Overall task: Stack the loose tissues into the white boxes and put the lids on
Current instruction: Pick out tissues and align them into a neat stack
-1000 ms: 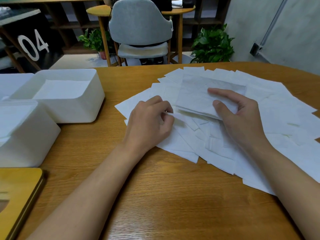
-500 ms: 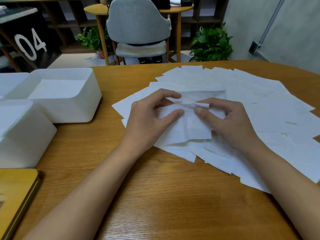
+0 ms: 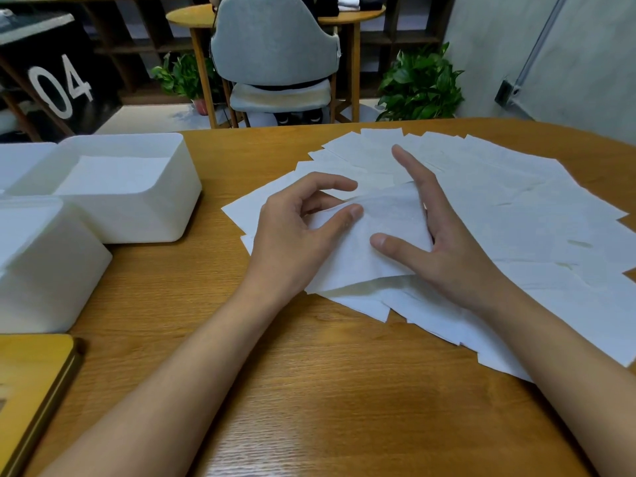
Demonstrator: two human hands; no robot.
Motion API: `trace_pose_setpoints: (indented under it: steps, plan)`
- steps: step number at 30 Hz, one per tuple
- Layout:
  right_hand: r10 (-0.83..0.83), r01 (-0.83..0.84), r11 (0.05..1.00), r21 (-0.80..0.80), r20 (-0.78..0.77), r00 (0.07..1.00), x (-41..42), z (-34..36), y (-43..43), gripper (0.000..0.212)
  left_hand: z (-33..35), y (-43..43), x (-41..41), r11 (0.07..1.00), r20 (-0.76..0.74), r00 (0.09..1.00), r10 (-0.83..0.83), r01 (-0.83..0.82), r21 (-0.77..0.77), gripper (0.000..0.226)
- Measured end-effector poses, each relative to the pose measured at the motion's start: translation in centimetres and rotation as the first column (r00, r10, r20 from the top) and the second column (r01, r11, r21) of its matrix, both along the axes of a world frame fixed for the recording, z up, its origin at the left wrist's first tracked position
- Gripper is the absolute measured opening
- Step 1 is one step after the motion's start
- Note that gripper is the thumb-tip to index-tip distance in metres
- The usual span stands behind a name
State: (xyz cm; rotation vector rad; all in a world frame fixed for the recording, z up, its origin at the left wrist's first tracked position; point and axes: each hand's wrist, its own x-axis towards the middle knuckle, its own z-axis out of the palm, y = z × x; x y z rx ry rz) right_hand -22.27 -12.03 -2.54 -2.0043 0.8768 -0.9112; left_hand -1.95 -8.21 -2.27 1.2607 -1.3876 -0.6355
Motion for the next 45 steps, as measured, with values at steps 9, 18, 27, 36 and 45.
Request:
trace_pose_setpoints:
  steps: [9,18,27,36,45]
  plan:
    - [-0.004,0.004,1.000,-0.015,0.004,1.000,-0.1,-0.1,0.0,0.079,-0.4,-0.1,-0.4,0.999,-0.007,0.999,0.041,-0.041,-0.022,0.024]
    - [-0.058,0.056,0.998,0.025,0.123,0.991,-0.5,-0.5,-1.0,0.074,-0.3,0.0,0.3,0.986,0.194,0.971,0.144,-0.124,-0.111,0.030]
    - [-0.170,0.088,0.969,0.229,0.368,0.914,-0.6,-0.6,-1.5,0.070,0.4,-0.3,0.1,0.933,-0.371,0.927,-0.052,0.178,0.314,0.050]
    - [-0.233,0.224,0.972,0.066,0.188,0.954,-0.5,-0.2,-1.0,0.083,-0.1,0.2,0.0,0.965,-0.082,0.973,-0.216,0.226,0.130,0.088]
    - [-0.131,0.121,0.991,0.065,0.195,0.972,-0.5,-0.5,-1.0,0.093,-0.5,-0.1,0.6,0.988,-0.052,0.987,-0.152,0.152,-0.014,0.050]
